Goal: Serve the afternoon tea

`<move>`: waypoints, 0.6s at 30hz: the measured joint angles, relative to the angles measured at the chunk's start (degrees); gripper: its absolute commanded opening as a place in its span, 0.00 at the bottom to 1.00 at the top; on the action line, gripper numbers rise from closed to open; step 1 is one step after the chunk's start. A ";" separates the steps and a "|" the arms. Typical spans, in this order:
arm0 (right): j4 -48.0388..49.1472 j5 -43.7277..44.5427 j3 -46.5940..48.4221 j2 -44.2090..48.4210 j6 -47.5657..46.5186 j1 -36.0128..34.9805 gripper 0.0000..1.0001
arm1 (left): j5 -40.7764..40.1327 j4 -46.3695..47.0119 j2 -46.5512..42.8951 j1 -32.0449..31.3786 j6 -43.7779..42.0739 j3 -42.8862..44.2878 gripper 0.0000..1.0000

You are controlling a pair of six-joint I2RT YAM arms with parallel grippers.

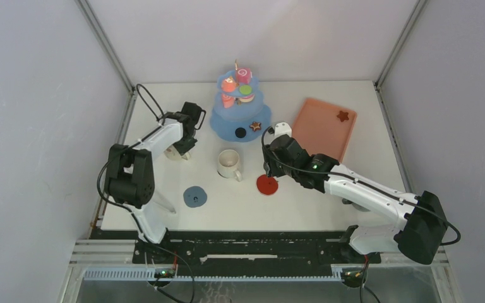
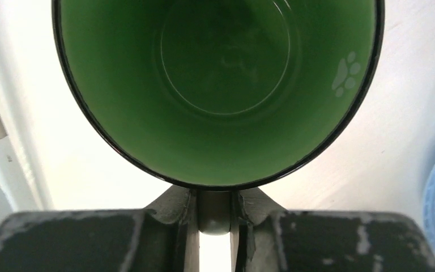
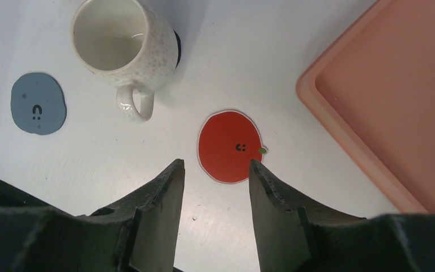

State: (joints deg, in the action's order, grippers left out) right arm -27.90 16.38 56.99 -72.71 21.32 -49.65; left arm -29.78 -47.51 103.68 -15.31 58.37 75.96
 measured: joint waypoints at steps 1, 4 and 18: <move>-0.02 0.00 0.00 0.00 0.00 0.00 0.53 | 0.00 0.02 -0.85 -0.15 -0.81 -0.87 0.00; 0.00 0.00 0.00 0.00 -0.02 0.00 0.53 | 0.00 -0.55 -4.70 -1.01 -3.58 -4.11 0.00; 0.24 0.04 -0.02 0.00 -0.09 0.02 0.52 | 3.21 -8.31 -42.05 -17.09 -9.29 -21.90 0.00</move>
State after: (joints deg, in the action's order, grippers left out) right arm -27.66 16.43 56.97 -72.71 21.23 -49.63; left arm -26.57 -55.81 61.63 -32.40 49.08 54.06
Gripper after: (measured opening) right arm 0.523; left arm 0.225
